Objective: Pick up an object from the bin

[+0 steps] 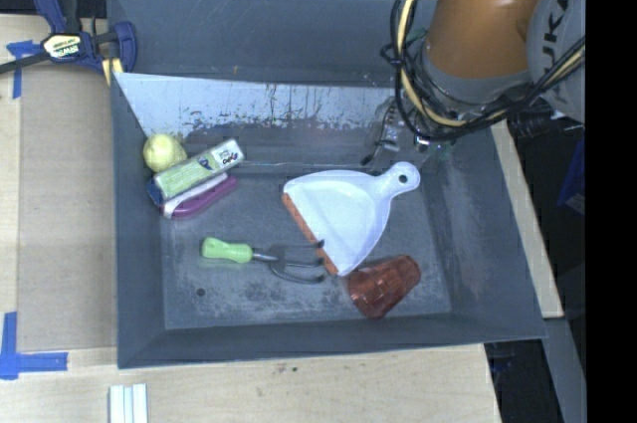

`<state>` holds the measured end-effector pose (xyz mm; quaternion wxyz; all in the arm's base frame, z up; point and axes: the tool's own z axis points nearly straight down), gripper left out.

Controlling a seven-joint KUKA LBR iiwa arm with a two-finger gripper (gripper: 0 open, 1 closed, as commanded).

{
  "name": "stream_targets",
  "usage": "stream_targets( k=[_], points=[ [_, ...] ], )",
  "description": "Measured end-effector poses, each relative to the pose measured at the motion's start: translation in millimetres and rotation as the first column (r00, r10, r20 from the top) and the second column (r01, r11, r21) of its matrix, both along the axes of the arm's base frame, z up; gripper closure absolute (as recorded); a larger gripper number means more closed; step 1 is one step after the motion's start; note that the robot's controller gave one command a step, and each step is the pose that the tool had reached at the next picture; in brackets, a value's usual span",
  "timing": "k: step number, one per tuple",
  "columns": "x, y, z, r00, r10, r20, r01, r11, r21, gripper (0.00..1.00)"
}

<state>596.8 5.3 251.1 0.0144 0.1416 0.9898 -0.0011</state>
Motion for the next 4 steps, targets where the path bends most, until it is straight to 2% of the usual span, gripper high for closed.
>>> stream_targets(
  k=[1, 2, 3, 4],
  points=[
    [6.3, -15.7, -120.2, 0.986, -0.168, 0.005, 0.168, 0.986, 0.005, 0.00],
    [7.4, -19.4, -149.4, 0.979, -0.204, 0.004, 0.204, 0.979, 0.006, 0.00],
    [6.3, -19.7, -149.3, 0.987, -0.159, -0.012, 0.159, 0.987, 0.001, 0.00],
    [-3.4, -20.6, -172.0, 1.000, 0.029, -0.007, -0.029, 1.000, -0.002, 0.00]
  ],
)
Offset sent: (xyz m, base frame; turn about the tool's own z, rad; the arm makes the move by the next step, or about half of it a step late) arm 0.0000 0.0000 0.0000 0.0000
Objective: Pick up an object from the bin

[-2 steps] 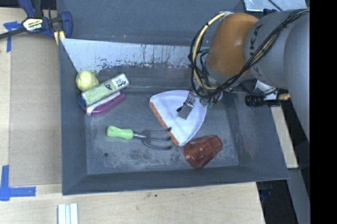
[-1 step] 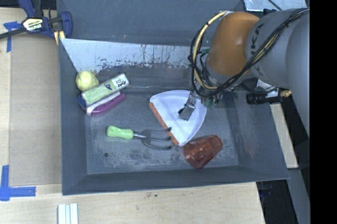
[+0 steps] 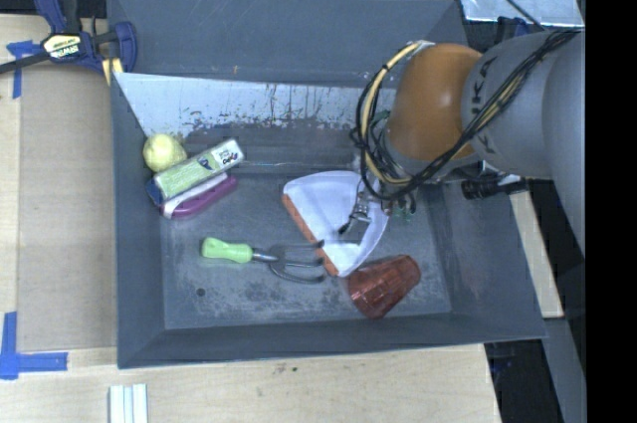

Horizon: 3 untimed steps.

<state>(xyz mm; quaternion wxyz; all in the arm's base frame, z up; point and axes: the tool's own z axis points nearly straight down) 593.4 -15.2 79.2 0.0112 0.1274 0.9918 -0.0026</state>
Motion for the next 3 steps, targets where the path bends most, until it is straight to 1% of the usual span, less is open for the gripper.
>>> stream_targets(
  k=[1, 2, 3],
  points=[
    [34.2, 8.3, -7.3, 0.938, -0.345, 0.016, 0.345, 0.939, 0.012, 1.00],
    [34.2, 8.4, -7.1, 0.939, -0.344, 0.016, 0.344, 0.939, 0.012, 1.00],
    [23.1, 20.3, 94.0, 0.942, -0.335, 0.013, 0.334, 0.942, 0.010, 1.00]
  ],
)
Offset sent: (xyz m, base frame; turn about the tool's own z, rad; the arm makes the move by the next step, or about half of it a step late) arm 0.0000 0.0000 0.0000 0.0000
